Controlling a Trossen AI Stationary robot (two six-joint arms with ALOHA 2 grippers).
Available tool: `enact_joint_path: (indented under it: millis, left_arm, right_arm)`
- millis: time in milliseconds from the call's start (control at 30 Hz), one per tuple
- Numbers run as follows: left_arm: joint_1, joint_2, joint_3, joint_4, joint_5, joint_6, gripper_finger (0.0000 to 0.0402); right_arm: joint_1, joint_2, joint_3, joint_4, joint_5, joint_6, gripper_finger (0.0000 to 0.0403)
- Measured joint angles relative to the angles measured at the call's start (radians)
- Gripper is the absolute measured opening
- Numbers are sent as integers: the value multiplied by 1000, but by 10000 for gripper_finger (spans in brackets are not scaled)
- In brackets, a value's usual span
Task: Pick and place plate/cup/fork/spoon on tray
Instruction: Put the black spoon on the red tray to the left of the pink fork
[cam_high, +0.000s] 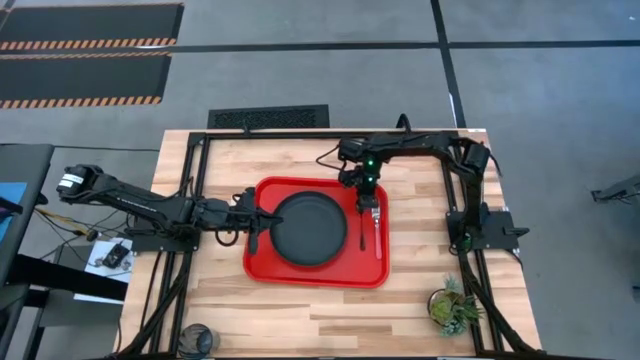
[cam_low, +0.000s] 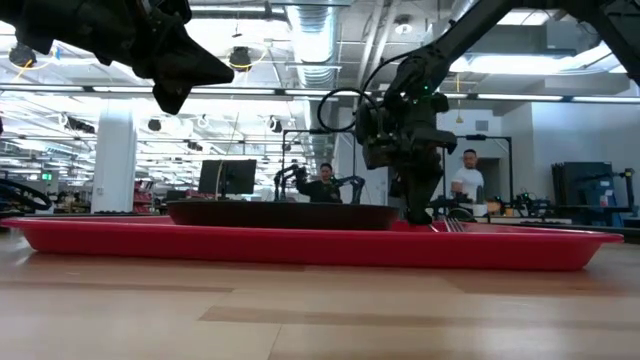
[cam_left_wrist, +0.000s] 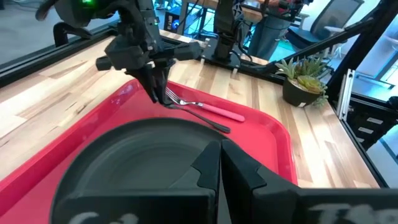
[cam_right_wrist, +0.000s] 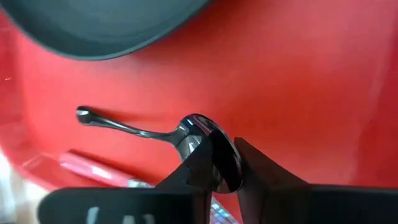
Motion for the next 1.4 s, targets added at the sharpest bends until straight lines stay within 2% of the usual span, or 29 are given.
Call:
enact_joint_path:
  millis: [233,633,867,1400]
  left_arm:
    - [0,0,0,0,0,0,0]
    - [0,0,0,-1,1,-1,0]
    - [0,0,0,-1,1,-7,0]
    - [0,0,0,-1,4,-17,0]
  right_arm:
    - [-2,0,0,24,56,0,91]
    - [33,0,0,13,48,35,92]
    - [52,0,0,15,90,65,96]
    - [76,0,-31,30,127,117,159]
